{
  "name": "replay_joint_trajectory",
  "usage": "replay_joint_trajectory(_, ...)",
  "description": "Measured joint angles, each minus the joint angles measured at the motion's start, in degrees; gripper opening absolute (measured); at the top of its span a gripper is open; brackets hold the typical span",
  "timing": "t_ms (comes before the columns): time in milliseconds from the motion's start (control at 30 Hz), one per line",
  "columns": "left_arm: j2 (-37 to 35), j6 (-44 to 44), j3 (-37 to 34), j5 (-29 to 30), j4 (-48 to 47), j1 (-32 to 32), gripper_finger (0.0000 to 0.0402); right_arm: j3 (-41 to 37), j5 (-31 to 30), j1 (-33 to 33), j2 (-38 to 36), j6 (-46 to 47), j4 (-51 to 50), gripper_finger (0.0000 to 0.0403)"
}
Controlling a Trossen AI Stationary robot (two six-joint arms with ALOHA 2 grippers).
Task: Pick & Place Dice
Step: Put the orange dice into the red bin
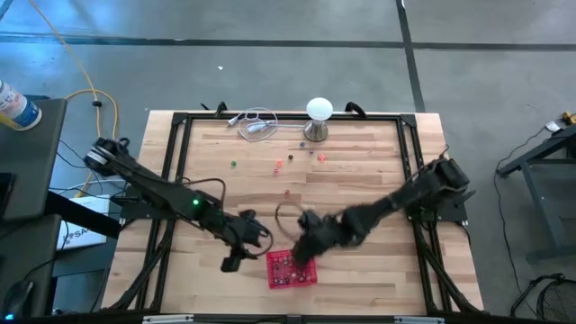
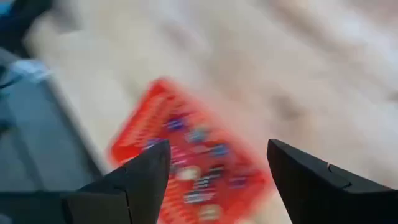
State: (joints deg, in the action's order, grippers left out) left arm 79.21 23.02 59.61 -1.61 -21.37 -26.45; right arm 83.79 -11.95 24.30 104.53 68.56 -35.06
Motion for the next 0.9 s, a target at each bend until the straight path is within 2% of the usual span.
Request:
replay_joint_trajectory(167,-3.57,10.35,-0.02,0.25,-7.36,0.93,0.0169,0.00,2.77,-7.59,-5.70,-2.26,-12.28,0.0258)
replay_joint_trajectory(367,-4.39,20.22,-0.02,-0.33,-8.63,2.67,0.0169,-0.02,10.76,-20.34,-8.61,-12.19,-19.55,0.0258)
replay_joint_trajectory(567,-3.99,20.95,-0.04,-0.20,-8.42,4.37,0.0169,-0.07,17.22,-36.00,-7.69,-31.55,-21.24,0.0258)
replay_joint_trajectory(700,-3.99,21.87,-0.02,-1.10,-8.75,5.35,0.0169,-0.07,16.19,-43.88,-5.46,-44.61,-21.74,0.0258)
replay_joint_trajectory(800,-3.99,22.06,-0.02,-1.11,-8.64,5.39,0.0169,-0.07,17.09,-47.83,-3.69,-57.47,-22.54,0.0258)
replay_joint_trajectory(900,-3.99,23.24,-0.02,-1.11,-8.69,5.39,0.0169,-0.07,15.31,-50.45,-1.30,-64.45,-22.27,0.0258)
